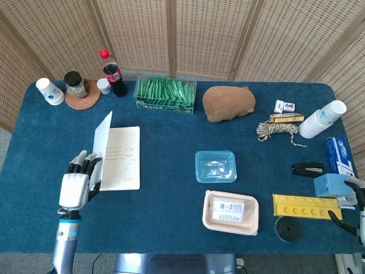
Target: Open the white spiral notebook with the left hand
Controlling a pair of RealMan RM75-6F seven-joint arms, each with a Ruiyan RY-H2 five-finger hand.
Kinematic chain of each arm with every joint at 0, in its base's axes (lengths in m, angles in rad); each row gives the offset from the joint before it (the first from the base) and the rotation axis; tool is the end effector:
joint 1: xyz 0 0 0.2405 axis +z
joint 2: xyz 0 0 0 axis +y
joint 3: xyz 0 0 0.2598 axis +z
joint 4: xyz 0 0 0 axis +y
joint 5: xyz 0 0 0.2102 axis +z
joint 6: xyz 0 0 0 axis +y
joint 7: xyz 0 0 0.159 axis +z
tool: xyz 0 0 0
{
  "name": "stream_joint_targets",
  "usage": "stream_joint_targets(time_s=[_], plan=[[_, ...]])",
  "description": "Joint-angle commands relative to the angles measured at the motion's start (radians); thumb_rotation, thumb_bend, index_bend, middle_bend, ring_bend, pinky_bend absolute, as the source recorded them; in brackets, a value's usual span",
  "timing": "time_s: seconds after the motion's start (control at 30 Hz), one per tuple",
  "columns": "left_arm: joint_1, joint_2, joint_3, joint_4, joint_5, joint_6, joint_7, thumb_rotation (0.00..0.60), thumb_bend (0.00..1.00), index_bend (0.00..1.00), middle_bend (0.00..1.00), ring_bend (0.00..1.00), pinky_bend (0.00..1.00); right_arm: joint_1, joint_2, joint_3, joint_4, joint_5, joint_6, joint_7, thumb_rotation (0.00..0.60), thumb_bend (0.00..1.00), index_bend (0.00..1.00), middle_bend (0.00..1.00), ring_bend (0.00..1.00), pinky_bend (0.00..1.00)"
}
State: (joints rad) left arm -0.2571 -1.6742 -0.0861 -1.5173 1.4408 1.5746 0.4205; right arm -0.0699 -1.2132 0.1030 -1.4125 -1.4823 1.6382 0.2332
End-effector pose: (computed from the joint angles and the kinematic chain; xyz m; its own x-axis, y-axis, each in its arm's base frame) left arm -0.2167 0.2379 0.0176 0.3404 -0.1176 0.9329 0.9330 -0.0813 -0.3506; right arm -0.3595 -0.1525 0.1810 0.2912 0.1675 0.9419 -0.9536 0.1294 0.2718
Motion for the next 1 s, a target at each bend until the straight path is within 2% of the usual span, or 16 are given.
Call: stream_joint_targets(time_s=[0.03, 0.13, 0.4, 0.73, 1.0], plan=[[0.019, 0.005, -0.003, -0.003, 0.0, 0.022, -0.022, 0.6, 0.46, 0.5, 0.24, 0.11, 0.18, -0.001, 0.0, 0.0, 0.0, 0.0, 0.001, 0.001, 0.6, 0.18, 0.21, 0.21, 0.16, 0.26], [0.074, 0.031, -0.002, -0.016, -0.01, 0.087, -0.074, 0.6, 0.46, 0.49, 0.24, 0.11, 0.18, 0.0, 0.001, 0.0, 0.002, -0.001, 0.001, 0.002, 0.6, 0.18, 0.21, 0.21, 0.16, 0.26], [0.167, 0.107, 0.001, -0.052, -0.051, 0.158, -0.102, 0.6, 0.45, 0.44, 0.22, 0.1, 0.17, 0.007, -0.002, 0.001, 0.003, -0.017, 0.005, 0.002, 0.6, 0.18, 0.21, 0.21, 0.16, 0.26], [0.237, 0.192, -0.011, -0.089, -0.149, 0.144, -0.084, 0.6, 0.45, 0.38, 0.16, 0.04, 0.13, 0.018, -0.009, 0.0, -0.002, -0.031, 0.003, -0.005, 0.6, 0.18, 0.21, 0.21, 0.16, 0.26], [0.248, 0.248, 0.007, -0.12, -0.1, 0.133, -0.105, 0.6, 0.44, 0.35, 0.15, 0.03, 0.09, 0.021, -0.005, -0.004, -0.014, -0.035, 0.0, -0.021, 0.6, 0.18, 0.21, 0.21, 0.16, 0.26]])
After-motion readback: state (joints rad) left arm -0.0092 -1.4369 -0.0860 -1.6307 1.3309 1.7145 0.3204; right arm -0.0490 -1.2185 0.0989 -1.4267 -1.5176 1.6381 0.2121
